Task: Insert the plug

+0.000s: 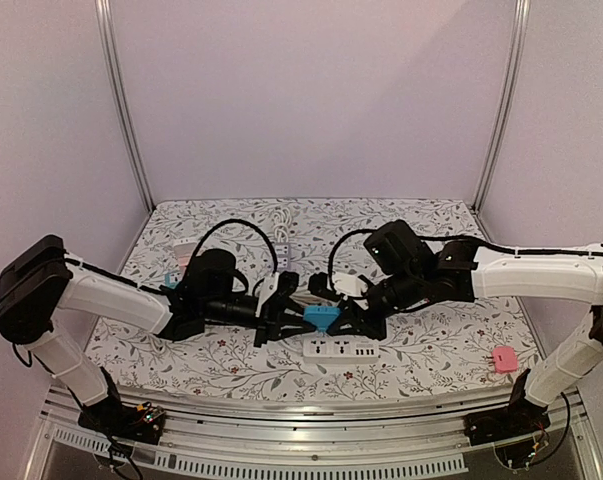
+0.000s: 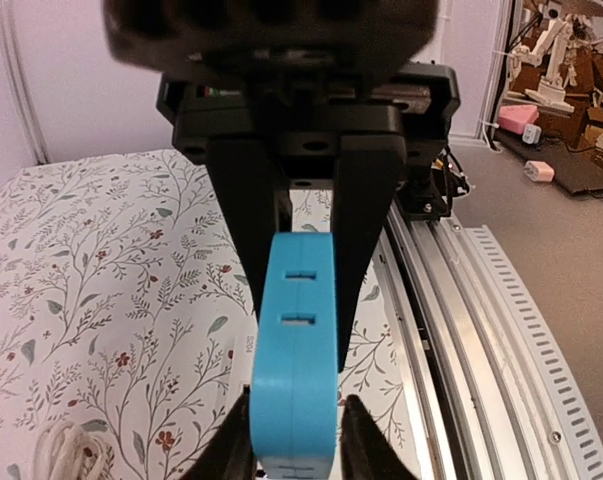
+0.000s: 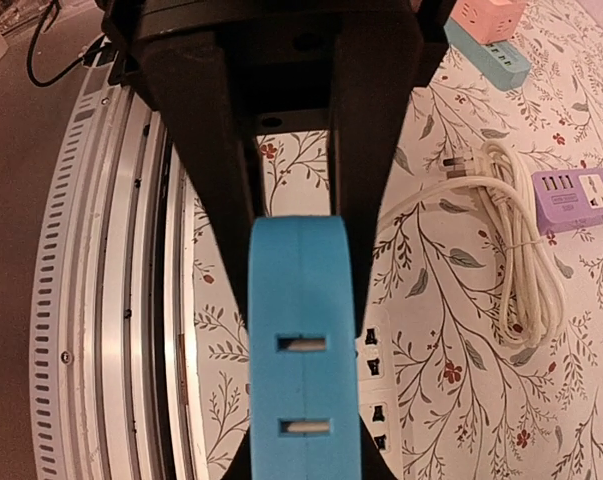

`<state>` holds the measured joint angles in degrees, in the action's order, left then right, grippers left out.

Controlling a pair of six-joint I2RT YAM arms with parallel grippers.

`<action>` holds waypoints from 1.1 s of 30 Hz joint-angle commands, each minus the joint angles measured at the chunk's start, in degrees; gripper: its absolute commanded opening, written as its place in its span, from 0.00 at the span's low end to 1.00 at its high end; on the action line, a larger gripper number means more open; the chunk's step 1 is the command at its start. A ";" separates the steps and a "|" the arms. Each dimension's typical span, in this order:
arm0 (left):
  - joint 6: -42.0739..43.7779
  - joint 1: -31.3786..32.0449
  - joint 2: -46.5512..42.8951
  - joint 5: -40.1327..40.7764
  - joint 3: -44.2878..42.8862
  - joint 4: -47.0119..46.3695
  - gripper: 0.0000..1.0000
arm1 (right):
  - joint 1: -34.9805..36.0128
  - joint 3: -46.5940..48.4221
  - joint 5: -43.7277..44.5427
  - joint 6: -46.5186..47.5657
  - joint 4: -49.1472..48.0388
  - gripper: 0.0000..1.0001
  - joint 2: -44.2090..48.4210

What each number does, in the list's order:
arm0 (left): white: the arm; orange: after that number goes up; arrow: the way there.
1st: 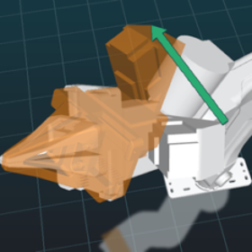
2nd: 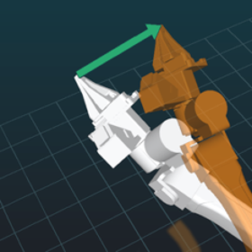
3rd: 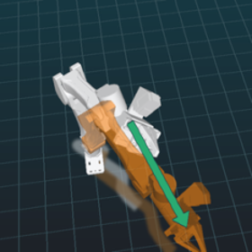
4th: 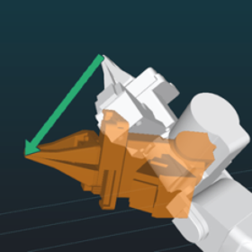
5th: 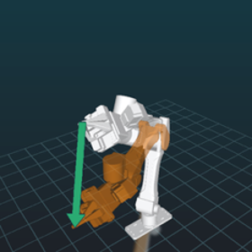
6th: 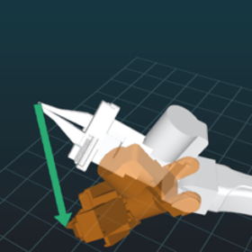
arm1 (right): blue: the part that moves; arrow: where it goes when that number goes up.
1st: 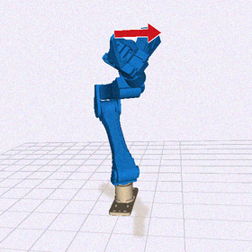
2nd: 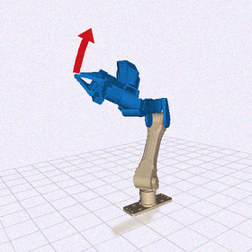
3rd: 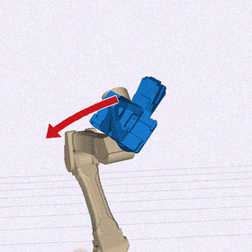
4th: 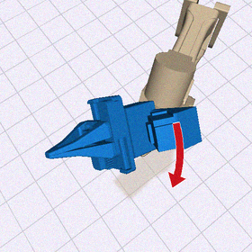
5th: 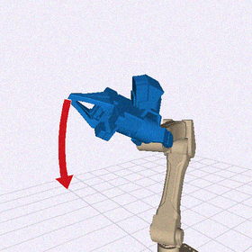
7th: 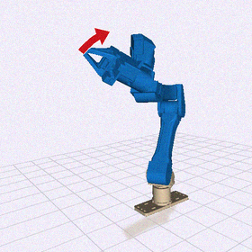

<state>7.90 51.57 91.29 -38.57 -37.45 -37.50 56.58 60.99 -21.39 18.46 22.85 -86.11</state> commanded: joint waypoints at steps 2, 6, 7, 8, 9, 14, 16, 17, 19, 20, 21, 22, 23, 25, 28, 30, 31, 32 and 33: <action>-0.25 -0.81 0.65 -1.98 0.06 -4.61 0.39 | -0.56 0.97 -3.66 -0.88 -0.67 0.00 -1.87; -1.26 -1.03 0.45 -2.75 -0.20 -4.86 0.38 | -0.63 0.80 -3.60 -0.64 -0.19 0.00 -1.70; -1.51 -1.08 0.32 -2.94 -0.29 -4.87 0.35 | -0.62 0.76 -3.43 -0.62 -0.20 0.00 -1.70; -1.70 -1.12 0.22 -3.11 -0.38 -4.69 0.29 | -0.67 0.74 -3.28 -0.62 -0.23 0.00 -1.70; -2.03 -1.07 0.21 -3.32 -0.53 -4.13 0.24 | -0.69 0.85 -3.23 -0.62 -0.22 0.00 -1.70; -2.58 -1.11 0.20 -3.41 -0.29 -1.17 0.00 | -0.81 1.04 -3.41 -0.70 -0.24 0.00 -1.20; -2.16 -1.06 0.18 -3.37 -0.05 -1.09 0.00 | -0.81 0.77 -1.90 -0.83 -0.51 0.07 -0.91; -1.75 -1.11 0.27 -3.17 0.15 -1.28 0.00 | -0.89 0.40 -0.73 -1.35 -0.91 0.19 -0.63; -0.98 -1.12 0.72 -2.70 0.91 -2.44 0.00 | -1.87 -0.67 -0.82 -2.86 -2.15 0.50 0.39; -0.82 -1.20 1.17 -2.63 1.23 -3.56 0.00 | -3.29 -1.63 -1.60 -4.06 -3.81 0.61 0.87; -1.00 -1.27 1.70 -2.72 1.65 -4.78 0.00 | -4.43 -2.91 -2.62 -5.37 -6.02 0.70 1.56; -1.26 -1.30 2.35 -2.80 1.84 -6.19 0.00 | -5.44 -4.25 -3.96 -7.75 -9.29 0.79 2.31; -1.65 -1.34 2.96 -2.85 1.98 -7.36 0.00 | -6.21 -5.44 -5.14 -8.75 -10.50 0.81 2.62; -2.37 -1.46 4.15 -2.02 1.95 -9.02 0.00 | -6.83 -7.00 -5.00 -10.22 -13.74 0.79 2.85; -2.58 -1.56 5.99 -1.19 1.94 -10.21 0.00 | -6.87 -8.34 -4.30 -10.40 -15.76 0.55 2.10; -2.93 -1.69 7.24 -0.23 2.03 -10.71 0.00 | -6.83 -8.62 -4.49 -10.12 -16.94 0.40 1.14; -3.01 -1.73 7.89 0.20 2.02 -11.02 0.00 | -6.91 -8.57 -4.86 -10.04 -17.40 0.41 0.56; -3.02 -1.81 8.50 0.57 1.94 -11.38 0.00 | -6.84 -8.48 -5.56 -9.86 -17.86 0.43 0.12; -3.06 -1.97 8.98 0.81 1.80 -11.71 0.00 | -6.84 -8.25 -6.45 -9.69 -18.17 0.45 -0.75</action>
<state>5.26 50.17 97.86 -38.54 -36.23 -46.57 50.15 52.77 -26.09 9.37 9.82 -84.90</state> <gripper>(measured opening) 0.141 0.427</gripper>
